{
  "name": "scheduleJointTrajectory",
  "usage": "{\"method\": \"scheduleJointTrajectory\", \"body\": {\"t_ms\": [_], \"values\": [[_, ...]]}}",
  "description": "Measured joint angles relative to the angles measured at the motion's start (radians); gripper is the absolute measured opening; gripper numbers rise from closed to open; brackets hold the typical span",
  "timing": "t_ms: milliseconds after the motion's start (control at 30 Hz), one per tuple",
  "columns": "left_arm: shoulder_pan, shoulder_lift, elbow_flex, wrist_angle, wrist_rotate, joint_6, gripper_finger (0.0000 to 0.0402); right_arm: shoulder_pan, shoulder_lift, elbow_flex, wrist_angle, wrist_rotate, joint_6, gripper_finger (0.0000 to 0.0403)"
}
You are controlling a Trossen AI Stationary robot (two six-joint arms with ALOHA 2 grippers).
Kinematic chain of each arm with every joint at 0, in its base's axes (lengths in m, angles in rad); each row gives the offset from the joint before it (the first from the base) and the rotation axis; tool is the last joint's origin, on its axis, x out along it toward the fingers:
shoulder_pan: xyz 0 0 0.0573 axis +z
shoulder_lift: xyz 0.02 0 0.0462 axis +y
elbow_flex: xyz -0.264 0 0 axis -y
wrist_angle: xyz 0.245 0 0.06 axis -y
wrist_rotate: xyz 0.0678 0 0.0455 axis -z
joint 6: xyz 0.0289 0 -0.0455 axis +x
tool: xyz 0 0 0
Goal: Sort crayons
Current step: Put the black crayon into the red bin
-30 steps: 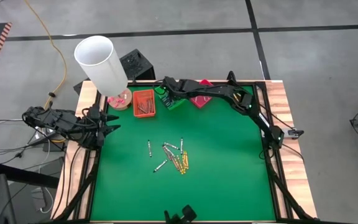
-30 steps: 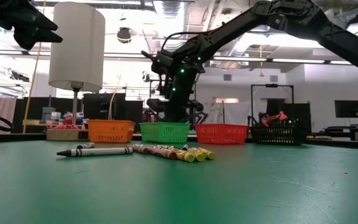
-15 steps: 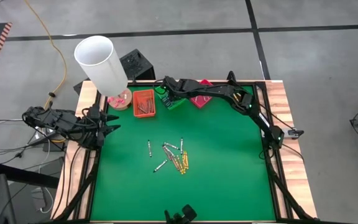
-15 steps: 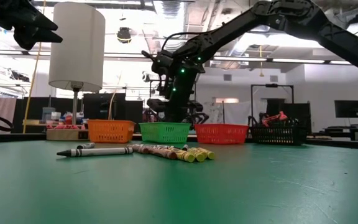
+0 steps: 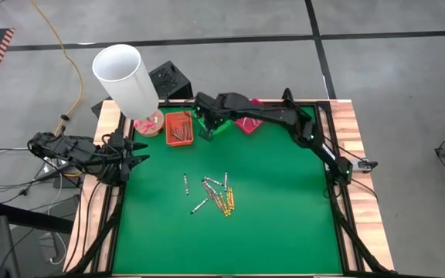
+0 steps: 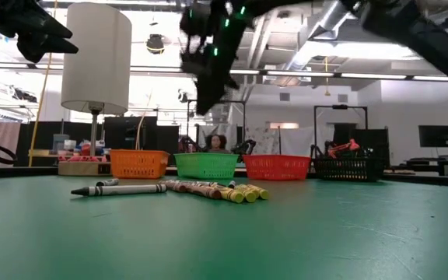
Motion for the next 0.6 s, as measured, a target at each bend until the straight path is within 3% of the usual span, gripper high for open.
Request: {"method": "scheduleJointTrajectory", "body": {"t_ms": [167,333,600], "values": [[0.000,0.000,0.000,-0.001,0.002,-0.007,0.0192,0.119,-0.116,-0.028,-0.076,-0.001,-0.030,0.0067],[0.000,0.000,0.000,-0.001,0.001,-0.007,0.0192,0.246,-0.186,-0.028,-0.133,0.009,0.057,0.0067],[0.000,0.000,0.000,-0.006,0.003,-0.016,0.0192,0.463,-0.148,-0.028,-0.136,0.134,0.142,0.0067]]}}
